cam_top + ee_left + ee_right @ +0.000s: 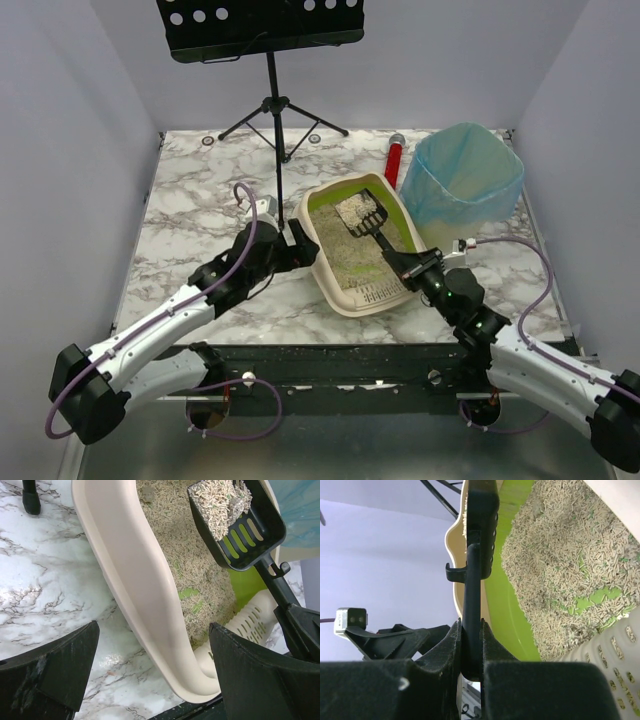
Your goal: Clean the litter box
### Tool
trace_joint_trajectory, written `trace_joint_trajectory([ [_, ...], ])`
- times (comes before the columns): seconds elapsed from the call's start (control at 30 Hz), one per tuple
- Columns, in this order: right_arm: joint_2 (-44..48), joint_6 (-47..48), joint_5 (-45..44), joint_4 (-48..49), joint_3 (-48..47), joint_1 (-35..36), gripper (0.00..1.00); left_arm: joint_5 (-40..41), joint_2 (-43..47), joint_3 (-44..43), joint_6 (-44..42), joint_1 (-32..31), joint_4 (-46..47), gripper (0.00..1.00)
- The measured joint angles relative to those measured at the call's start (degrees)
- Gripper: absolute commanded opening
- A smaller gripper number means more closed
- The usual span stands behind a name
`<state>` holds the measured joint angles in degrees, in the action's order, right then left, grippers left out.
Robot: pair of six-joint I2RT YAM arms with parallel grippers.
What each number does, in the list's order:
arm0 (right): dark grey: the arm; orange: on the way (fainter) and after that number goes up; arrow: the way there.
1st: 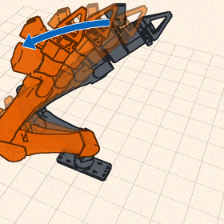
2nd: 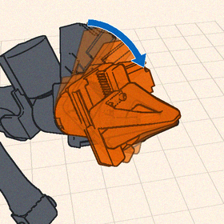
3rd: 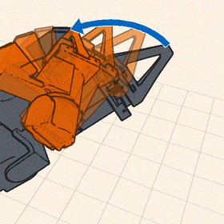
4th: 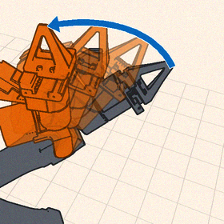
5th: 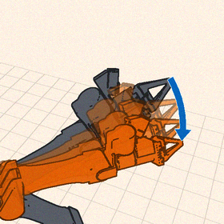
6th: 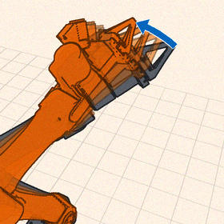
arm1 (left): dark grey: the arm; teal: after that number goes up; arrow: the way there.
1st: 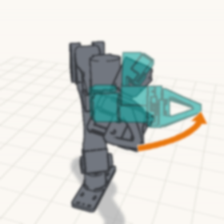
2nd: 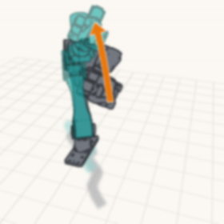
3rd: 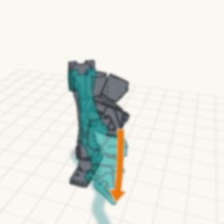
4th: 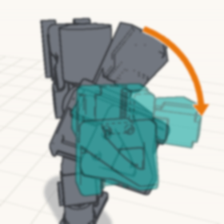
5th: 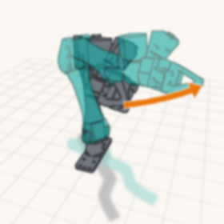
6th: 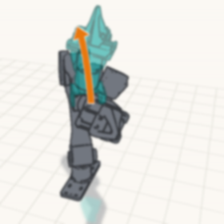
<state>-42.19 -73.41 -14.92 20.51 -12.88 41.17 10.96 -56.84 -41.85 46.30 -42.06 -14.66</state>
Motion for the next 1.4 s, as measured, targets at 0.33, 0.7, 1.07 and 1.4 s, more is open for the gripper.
trace_joint_trajectory([
  [0.33,8.0,-5.9,0.5,5.2,9.2,0.0,0.01,-1.6,4.7,2.6,-0.4,0.0,0.4,0.99],
  [0.7,11.1,-12.2,2.4,9.5,9.9,0.0,0.01,-3.0,4.8,3.8,-0.7,0.0,1.2,0.99],
  [1.07,9.9,-19.1,2.6,17.6,9.9,0.0,0.01,-3.2,4.8,4.0,-0.9,0.0,1.8,0.99],
  [1.4,12.5,-28.0,3.3,7.6,9.9,0.0,0.01,-3.3,4.0,4.0,-0.6,0.0,1.8,0.99],
])
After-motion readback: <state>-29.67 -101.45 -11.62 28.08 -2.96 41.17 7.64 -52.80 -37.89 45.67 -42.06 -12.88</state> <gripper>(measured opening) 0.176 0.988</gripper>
